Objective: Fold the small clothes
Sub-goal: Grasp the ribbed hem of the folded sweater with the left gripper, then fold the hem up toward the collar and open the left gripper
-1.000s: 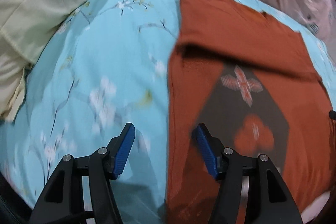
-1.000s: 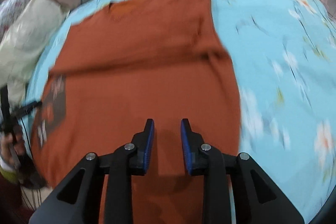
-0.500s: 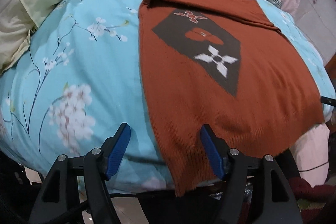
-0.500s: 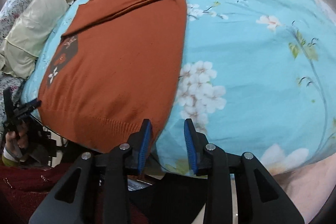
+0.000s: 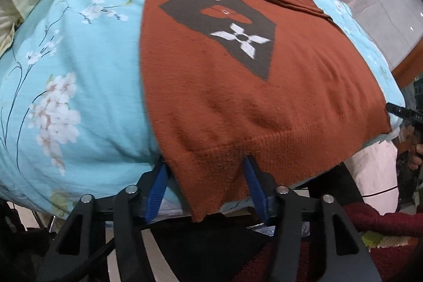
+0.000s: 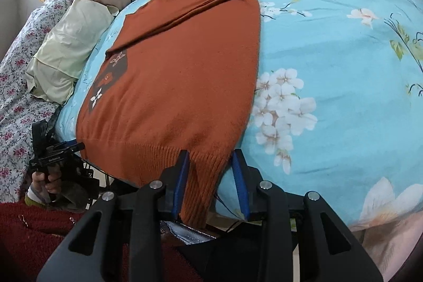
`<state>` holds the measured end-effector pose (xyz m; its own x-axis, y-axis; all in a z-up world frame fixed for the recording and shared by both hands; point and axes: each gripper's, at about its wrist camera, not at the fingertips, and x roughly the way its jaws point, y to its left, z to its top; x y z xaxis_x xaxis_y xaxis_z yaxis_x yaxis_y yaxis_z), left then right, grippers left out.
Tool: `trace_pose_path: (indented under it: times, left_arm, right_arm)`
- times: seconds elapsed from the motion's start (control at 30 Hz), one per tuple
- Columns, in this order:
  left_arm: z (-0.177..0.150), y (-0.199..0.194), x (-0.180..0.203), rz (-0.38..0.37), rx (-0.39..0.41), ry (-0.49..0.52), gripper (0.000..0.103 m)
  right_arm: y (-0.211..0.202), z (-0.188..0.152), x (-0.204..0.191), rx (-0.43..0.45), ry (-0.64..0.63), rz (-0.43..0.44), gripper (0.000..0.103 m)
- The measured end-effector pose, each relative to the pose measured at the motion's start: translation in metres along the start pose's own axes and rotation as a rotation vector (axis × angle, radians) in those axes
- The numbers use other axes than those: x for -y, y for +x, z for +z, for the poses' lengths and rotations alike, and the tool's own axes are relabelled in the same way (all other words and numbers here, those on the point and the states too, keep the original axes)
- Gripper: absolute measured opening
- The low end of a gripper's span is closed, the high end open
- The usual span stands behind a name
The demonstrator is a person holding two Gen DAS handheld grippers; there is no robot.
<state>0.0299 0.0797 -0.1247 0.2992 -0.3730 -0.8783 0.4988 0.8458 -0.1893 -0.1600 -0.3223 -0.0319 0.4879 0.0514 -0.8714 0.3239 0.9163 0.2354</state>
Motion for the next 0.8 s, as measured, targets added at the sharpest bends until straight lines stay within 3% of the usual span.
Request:
trace_pose_path:
  times: [0.1,0.13,0.17,0.3,0.5,0.8]
  left_arm:
    - [-0.001,-0.002,-0.001,0.008,0.006,0.013,0.035]
    - [-0.001,-0.003,-0.003,-0.012,0.004,0.008,0.016]
    - [-0.002,-0.005,-0.005,-0.035,0.0,0.001,0.009]
    - [-0.005,-0.013,-0.003,-0.034,0.017,0.011,0.008]
    - [-0.001,-0.039,-0.01,-0.092,0.076,-0.057,0.006]
    - [0.062,-0.084,-0.005,-0.131,0.261,-0.054,0.005]
  right_arm:
    - [0.003,-0.001,-0.005,0.001,-0.013,0.001,0.03]
    - [0.004,-0.002,-0.008,-0.003,-0.021,0.0,0.024]
    - [0.005,-0.003,-0.009,-0.011,-0.028,0.01,0.013]
    - [0.003,-0.005,-0.005,0.0,-0.007,0.036,0.012]
    - [-0.009,-0.004,0.001,0.04,0.037,0.095,0.011]
    - [-0.035,0.045,-0.013,0.184,0.032,0.141,0.01]
